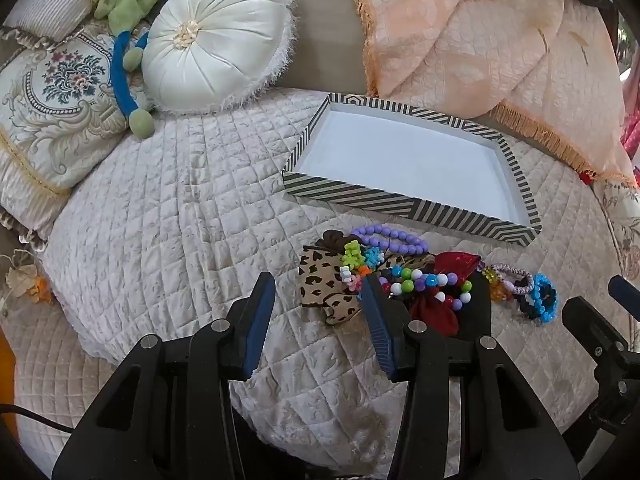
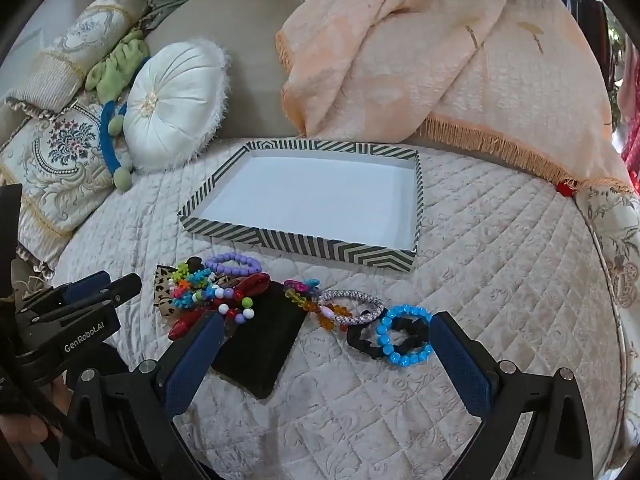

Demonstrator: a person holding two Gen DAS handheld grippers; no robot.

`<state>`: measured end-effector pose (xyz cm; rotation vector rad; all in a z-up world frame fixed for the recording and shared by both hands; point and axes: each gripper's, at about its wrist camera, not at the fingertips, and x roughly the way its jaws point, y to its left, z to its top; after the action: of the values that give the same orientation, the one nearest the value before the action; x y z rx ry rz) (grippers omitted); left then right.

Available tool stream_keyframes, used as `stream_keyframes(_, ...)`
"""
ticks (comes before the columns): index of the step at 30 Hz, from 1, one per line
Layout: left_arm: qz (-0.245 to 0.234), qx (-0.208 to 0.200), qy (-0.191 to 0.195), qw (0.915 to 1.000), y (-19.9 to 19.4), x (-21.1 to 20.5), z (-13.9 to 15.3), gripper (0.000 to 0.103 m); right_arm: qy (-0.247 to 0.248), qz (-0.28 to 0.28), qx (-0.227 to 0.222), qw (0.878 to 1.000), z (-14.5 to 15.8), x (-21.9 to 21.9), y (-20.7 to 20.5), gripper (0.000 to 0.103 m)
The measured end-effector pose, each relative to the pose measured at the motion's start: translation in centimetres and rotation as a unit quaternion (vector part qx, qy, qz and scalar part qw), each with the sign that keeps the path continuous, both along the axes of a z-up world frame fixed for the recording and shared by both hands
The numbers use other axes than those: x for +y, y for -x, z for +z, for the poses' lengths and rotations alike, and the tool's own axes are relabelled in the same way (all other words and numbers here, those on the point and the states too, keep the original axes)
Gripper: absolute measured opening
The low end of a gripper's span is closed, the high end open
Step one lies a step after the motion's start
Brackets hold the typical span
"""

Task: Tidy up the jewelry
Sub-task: 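Move both tools toward the jewelry pile beside the striped tray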

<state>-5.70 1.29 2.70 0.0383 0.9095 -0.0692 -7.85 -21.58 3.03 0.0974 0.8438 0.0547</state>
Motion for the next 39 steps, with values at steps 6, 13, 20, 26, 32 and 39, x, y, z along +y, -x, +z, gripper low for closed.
stream_keyframes(6, -0.003, 0.003, -0.002, 1.0000, -0.2, -0.1, -0.3, 0.044, -0.001, 0.003, 0.006, 1.000, -0.4, 0.1, 0.0, 0.102)
stream_keyframes(13, -0.004, 0.007, -0.004, 1.0000, -0.2, -0.2, -0.6, 0.044, -0.003, 0.007, 0.011, 1.000, -0.7, -0.1, -0.3, 0.102)
stream_keyframes(20, -0.001, 0.009, -0.003, 1.0000, -0.1, 0.2, -0.9, 0.044, -0.008, 0.016, 0.002, 1.000, -1.0, 0.3, 0.0, 0.102)
stream_keyframes(26, 0.000, 0.009, -0.002, 1.0000, -0.1, 0.3, -0.9, 0.044, -0.008, 0.024, 0.006, 1.000, -0.9, 0.6, 0.2, 0.102)
stream_keyframes(32, -0.001, 0.013, 0.005, 0.9999, 0.1, 0.9, -0.8, 0.044, 0.012, 0.025, 0.026, 0.999, -1.1, 0.2, 0.0, 0.102)
stream_keyframes(39, 0.002, 0.036, 0.036, 0.9987, -0.3, 2.8, -0.6, 0.044, -0.007, 0.021, 0.038, 0.999, -1.1, -1.4, 0.0, 0.102)
